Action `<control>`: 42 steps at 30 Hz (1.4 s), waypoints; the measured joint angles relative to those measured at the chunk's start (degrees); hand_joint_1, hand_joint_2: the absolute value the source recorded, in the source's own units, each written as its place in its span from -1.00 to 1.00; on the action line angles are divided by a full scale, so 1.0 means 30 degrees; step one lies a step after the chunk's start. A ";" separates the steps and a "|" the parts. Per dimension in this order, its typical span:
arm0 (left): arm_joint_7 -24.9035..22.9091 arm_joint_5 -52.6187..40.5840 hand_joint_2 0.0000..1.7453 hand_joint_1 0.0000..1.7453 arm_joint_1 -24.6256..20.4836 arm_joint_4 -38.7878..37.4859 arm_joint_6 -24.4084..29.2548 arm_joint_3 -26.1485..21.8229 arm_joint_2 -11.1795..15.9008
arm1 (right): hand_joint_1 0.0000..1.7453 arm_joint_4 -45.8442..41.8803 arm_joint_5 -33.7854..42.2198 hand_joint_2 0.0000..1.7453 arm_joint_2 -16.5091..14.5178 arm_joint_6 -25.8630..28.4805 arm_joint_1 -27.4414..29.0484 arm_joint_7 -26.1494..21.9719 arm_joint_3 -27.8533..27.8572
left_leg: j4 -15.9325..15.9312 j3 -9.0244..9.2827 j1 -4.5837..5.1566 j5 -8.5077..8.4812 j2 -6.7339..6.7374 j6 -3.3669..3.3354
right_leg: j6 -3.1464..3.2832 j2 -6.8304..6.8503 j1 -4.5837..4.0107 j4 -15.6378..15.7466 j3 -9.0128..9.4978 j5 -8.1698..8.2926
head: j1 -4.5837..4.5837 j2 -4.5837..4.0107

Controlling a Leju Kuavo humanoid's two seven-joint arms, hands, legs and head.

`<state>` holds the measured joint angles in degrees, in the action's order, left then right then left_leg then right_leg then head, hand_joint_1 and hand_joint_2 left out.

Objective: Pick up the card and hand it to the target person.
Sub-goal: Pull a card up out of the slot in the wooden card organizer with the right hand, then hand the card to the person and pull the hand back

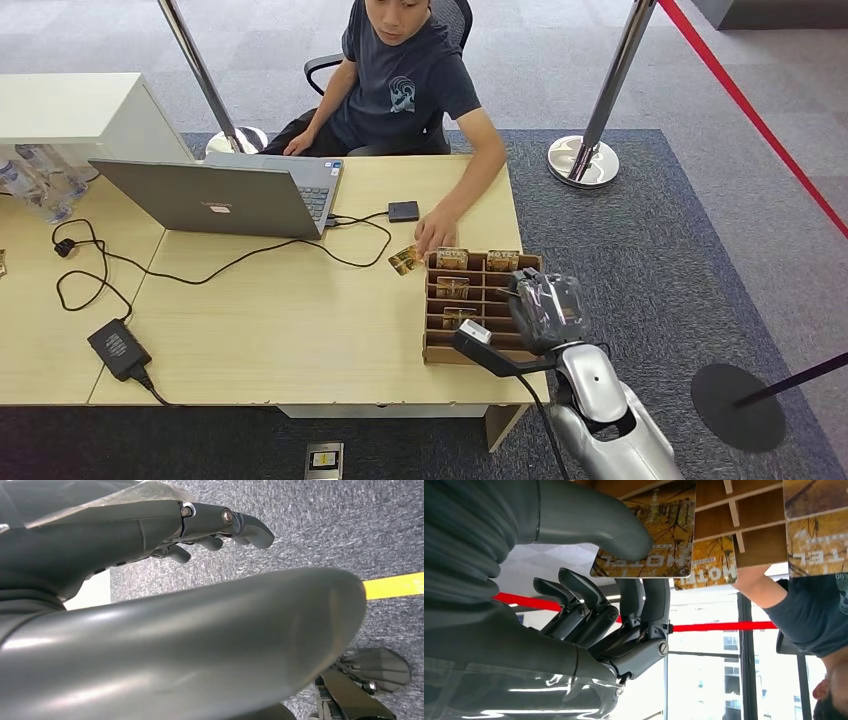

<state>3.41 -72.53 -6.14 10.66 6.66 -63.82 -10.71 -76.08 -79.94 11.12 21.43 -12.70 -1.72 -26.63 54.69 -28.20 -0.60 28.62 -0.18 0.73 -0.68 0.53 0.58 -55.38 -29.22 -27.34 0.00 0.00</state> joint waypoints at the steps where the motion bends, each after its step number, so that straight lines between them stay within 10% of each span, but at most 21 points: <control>1: 0.0012 0.0009 -1.00 -1.00 0.0011 0.0001 0.0004 -0.0009 0.0002 | 1.00 -0.0033 0.0010 1.00 0.0030 0.0021 0.0009 -0.0014 -0.0025 | -0.0001 0.0005 0.0001 0.0002 0.0001 0.0001 | -0.0001 -0.0001 0.0001 0.0000 0.0004 -0.0002 | 0.0000 0.0000; 42: 0.0121 0.0644 -1.00 -1.00 -0.0064 0.0027 0.0423 -0.0624 -0.0228 | 1.00 -0.3059 -0.0199 1.00 0.0149 0.1268 -0.1279 -0.0239 -0.1088 | -0.0005 0.0002 0.0000 0.0002 0.0051 -0.0001 | 0.0003 -0.0050 -0.0002 -0.0004 -0.0009 0.0008 | 0.0000 0.0000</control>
<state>3.78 -70.59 -6.33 10.74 7.93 -65.69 -11.40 -85.26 -80.53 11.56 25.24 -16.54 -2.43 -29.90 54.68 -28.19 -0.59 28.62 -0.03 0.73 -0.67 0.38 0.57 -55.39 -29.25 -27.32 0.00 0.00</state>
